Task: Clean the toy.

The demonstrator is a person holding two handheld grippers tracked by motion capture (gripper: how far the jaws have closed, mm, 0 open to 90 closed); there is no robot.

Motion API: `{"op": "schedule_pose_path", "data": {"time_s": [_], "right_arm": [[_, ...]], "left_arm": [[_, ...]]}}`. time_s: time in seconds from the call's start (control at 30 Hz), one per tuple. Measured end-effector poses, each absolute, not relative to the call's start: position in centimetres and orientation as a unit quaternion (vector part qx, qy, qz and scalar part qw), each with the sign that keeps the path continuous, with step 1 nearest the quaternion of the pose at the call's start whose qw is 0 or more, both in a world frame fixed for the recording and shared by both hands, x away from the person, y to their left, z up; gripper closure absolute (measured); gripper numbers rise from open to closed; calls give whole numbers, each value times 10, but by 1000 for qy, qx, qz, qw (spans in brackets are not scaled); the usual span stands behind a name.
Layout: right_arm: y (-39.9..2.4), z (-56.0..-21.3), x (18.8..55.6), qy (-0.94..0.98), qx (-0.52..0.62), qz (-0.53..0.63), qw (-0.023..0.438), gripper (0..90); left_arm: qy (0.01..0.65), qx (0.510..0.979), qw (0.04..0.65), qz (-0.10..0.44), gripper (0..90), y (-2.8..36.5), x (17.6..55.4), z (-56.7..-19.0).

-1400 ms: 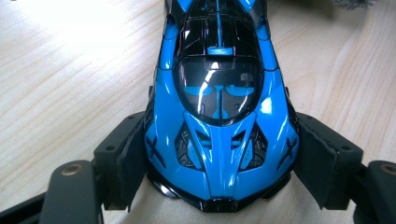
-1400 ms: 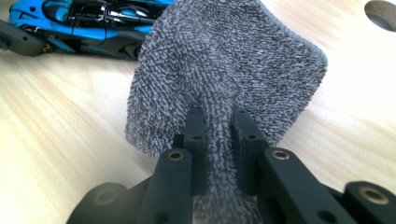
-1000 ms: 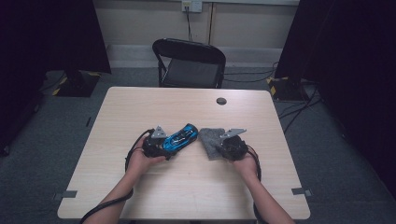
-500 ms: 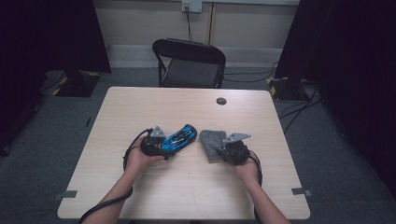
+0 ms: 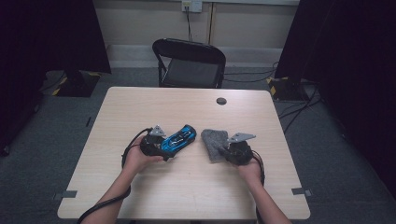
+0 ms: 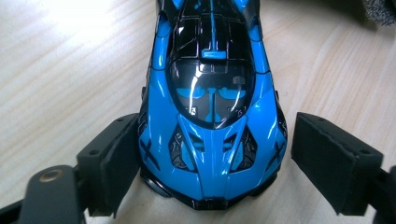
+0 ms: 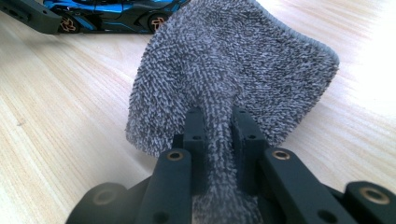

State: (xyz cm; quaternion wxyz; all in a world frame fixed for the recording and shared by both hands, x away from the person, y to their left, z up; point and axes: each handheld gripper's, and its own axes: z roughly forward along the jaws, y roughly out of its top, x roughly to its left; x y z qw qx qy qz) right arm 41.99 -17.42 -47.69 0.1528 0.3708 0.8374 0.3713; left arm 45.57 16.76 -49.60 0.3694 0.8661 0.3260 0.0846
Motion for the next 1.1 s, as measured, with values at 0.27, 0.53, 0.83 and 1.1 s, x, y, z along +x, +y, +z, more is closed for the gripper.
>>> {"op": "schedule_pose_path", "data": {"time_s": [0.27,0.53,0.83,1.1], "right_arm": [[-173,-479,421,838,370,373,148,785],[-171,-481,421,839,369,371,147,785],[-171,-480,421,837,371,373,148,785],[-163,-481,420,841,375,358,153,785]], "left_arm": [[306,877,360,89,159,169,454,-492],[295,877,368,91,159,173,453,-487],[304,865,384,106,162,176,457,-460],[290,866,395,101,354,141,480,-457]]}}
